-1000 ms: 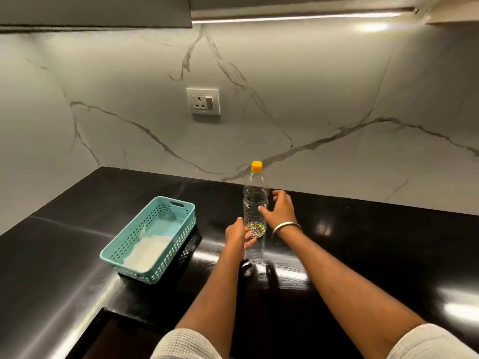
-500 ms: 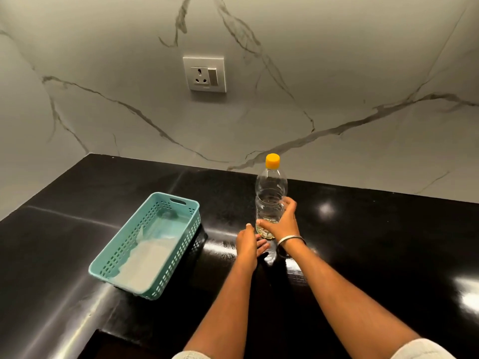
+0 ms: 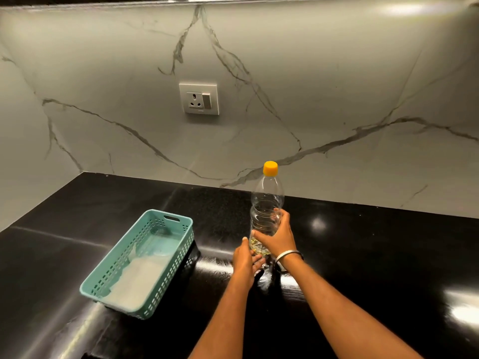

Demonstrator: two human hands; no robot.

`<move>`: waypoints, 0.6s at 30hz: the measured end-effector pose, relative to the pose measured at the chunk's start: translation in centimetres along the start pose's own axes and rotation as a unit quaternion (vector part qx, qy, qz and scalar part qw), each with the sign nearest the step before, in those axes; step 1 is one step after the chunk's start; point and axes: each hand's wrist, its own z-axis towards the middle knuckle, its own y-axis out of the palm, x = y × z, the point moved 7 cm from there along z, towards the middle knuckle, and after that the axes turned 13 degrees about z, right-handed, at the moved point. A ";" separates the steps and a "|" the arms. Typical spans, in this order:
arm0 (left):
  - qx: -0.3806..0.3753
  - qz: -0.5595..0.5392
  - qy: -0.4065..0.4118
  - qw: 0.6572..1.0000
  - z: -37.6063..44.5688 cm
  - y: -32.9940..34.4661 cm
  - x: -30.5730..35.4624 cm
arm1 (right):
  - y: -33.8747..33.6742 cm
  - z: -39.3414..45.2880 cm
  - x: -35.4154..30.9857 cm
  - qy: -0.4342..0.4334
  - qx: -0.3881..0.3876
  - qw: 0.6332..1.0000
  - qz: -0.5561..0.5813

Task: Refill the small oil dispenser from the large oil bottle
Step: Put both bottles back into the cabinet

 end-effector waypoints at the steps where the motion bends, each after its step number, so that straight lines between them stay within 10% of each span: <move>1: -0.008 -0.011 -0.002 1.000 -0.5 0.4 0.2 | -0.1 -0.1 -0.5 -0.004 -0.001 1.000 0.003; 18: -0.086 -0.070 0.108 0.988 -15.0 6.3 5.1 | -6.5 -6.3 -14.7 -0.134 -0.021 0.991 -0.006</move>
